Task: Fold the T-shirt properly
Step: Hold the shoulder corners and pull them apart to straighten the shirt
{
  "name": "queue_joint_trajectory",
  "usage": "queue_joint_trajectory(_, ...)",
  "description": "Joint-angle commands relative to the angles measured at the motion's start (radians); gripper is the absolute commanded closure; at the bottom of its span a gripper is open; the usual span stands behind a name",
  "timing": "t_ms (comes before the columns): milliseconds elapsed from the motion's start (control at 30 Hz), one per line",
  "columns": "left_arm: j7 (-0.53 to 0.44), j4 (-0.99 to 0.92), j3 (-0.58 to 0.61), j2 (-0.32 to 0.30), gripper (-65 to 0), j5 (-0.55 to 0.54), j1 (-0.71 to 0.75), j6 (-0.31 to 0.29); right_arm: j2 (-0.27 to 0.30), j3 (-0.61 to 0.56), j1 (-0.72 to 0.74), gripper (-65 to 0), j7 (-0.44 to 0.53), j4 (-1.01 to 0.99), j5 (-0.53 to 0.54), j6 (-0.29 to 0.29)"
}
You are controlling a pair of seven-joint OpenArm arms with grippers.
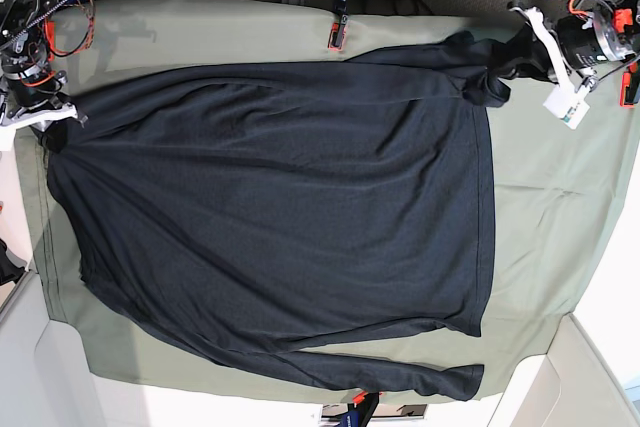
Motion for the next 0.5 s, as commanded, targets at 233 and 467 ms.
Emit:
queue_joint_trajectory(233,-0.014,0.013,-0.007,-0.016,0.0,-0.021,0.0,-0.005,0.022,0.018,0.01,-35.2,0.0,0.027,0.091,0.07)
queue_joint_trajectory(467,-0.014,0.013,-0.007,-0.016,0.0,-0.021,0.0,-0.005,0.05,0.084,0.007,-35.6,-0.027,0.058,0.1,0.099)
